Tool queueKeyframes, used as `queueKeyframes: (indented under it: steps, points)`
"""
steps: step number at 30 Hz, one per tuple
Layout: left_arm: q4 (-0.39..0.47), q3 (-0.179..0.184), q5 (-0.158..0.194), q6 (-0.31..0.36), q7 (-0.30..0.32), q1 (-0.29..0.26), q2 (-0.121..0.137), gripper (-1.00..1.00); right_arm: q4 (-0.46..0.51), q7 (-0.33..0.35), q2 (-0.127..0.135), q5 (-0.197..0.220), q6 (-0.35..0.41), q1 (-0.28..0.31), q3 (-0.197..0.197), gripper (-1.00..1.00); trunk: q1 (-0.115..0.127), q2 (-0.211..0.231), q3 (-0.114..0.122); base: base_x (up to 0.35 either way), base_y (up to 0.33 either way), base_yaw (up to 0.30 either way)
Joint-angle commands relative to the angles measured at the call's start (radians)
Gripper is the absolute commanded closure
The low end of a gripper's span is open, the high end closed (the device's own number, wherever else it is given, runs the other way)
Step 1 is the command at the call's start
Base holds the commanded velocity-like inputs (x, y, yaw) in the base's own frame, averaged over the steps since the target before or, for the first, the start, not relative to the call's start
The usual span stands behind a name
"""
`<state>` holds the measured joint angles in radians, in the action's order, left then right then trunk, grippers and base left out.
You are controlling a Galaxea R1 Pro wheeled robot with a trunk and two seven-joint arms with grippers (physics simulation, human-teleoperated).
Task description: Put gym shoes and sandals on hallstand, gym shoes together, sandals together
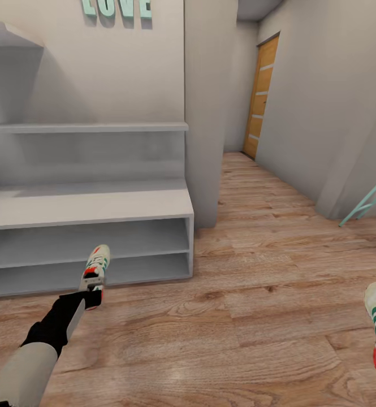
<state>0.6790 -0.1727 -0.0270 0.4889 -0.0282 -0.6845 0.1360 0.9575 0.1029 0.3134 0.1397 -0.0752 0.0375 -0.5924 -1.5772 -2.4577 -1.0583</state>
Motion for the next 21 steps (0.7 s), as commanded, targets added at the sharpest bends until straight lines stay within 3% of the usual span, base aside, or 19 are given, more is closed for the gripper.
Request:
queueKeyframes:
  steps: [1,16,21]
  points:
    - [0.001,-0.001,0.000,0.007,-0.001,-0.001,0.005,1.00,0.006,0.016,-0.001,0.012,-0.001,0.001,-0.002,1.00,0.000,0.000,-0.001,0.040,0.012,0.000]
    - [0.001,-0.001,0.003,0.010,-0.001,0.002,0.015,1.00,0.018,0.027,-0.002,0.014,0.002,0.001,-0.001,1.00,0.000,0.000,-0.001,0.179,0.212,0.000]
    - [0.001,-0.001,0.001,0.011,-0.001,0.004,0.014,1.00,0.018,0.027,-0.002,0.014,0.002,0.001,-0.001,1.00,0.000,0.000,-0.001,0.093,0.101,0.000]
